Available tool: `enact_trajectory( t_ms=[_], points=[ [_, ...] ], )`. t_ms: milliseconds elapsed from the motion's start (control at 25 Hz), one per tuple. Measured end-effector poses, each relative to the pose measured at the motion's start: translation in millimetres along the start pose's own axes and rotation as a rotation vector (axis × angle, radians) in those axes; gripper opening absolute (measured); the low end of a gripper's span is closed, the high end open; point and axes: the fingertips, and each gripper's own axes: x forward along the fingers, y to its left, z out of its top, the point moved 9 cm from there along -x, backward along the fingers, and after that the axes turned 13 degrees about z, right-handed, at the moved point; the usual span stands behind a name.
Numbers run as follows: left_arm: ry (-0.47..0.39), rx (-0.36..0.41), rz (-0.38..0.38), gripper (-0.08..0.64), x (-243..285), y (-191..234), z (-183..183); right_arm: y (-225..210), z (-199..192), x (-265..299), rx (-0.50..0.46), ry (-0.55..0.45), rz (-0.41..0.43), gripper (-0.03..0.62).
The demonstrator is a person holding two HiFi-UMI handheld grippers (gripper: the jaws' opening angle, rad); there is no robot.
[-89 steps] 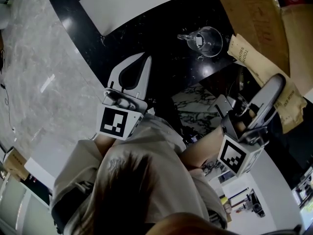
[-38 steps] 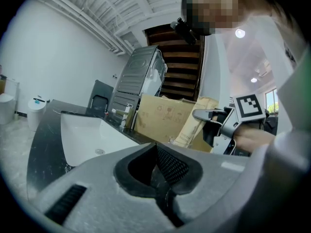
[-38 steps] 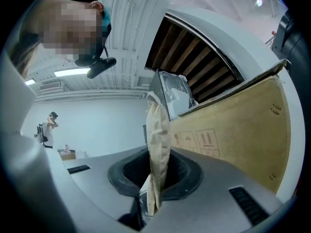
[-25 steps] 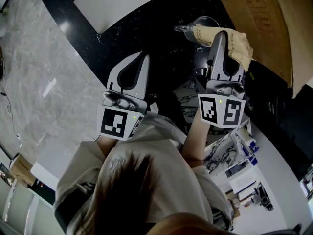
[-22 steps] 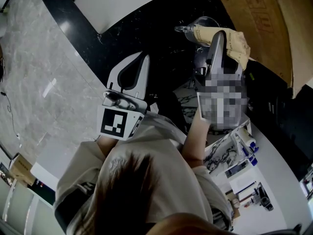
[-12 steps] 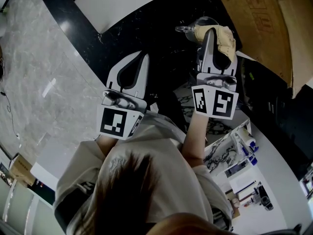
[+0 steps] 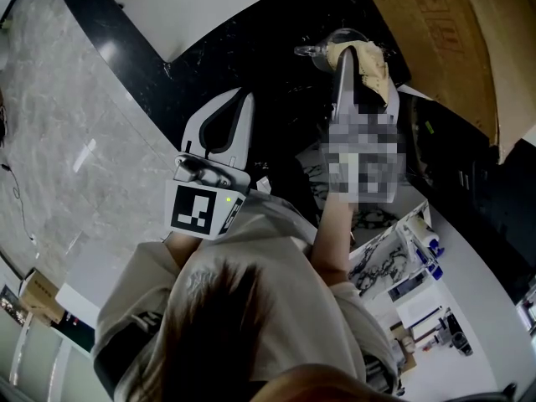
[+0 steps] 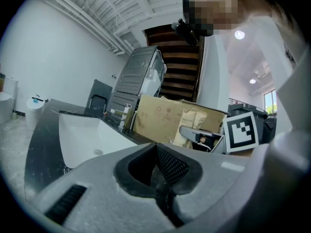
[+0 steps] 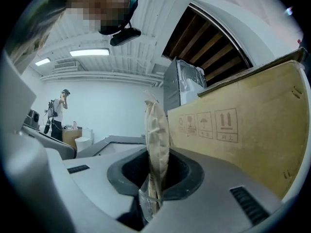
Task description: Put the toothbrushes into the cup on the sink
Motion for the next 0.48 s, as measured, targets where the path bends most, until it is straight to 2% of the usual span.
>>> enact_trajectory(
  t_ms=[200, 240, 280, 320, 480],
  points=[
    [0.001, -0.001, -0.001, 0.015, 1.2, 0.9, 0.4, 0.0, 0.7, 0.7, -0.01, 0.018, -0.008, 0.05],
    [0.002, -0.001, -0.002, 0.015, 1.5, 1.1, 0.3, -0.1, 0.6, 0.7, -0.006, 0.017, -0.011, 0.083],
    [0.002, -0.002, -0.002, 0.015, 1.8, 1.2, 0.3, -0.3, 0.4, 0.8, -0.001, 0.017, -0.014, 0.147],
    [0.003, -0.002, -0.001, 0.015, 2.1, 1.5, 0.3, -0.5, 0.3, 1.0, 0.004, 0.016, -0.016, 0.176],
    [0.003, -0.004, 0.001, 0.015, 3.0, 1.9, 0.3, -1.5, -0.3, 2.2, 0.008, 0.021, -0.019, 0.207]
  ],
)
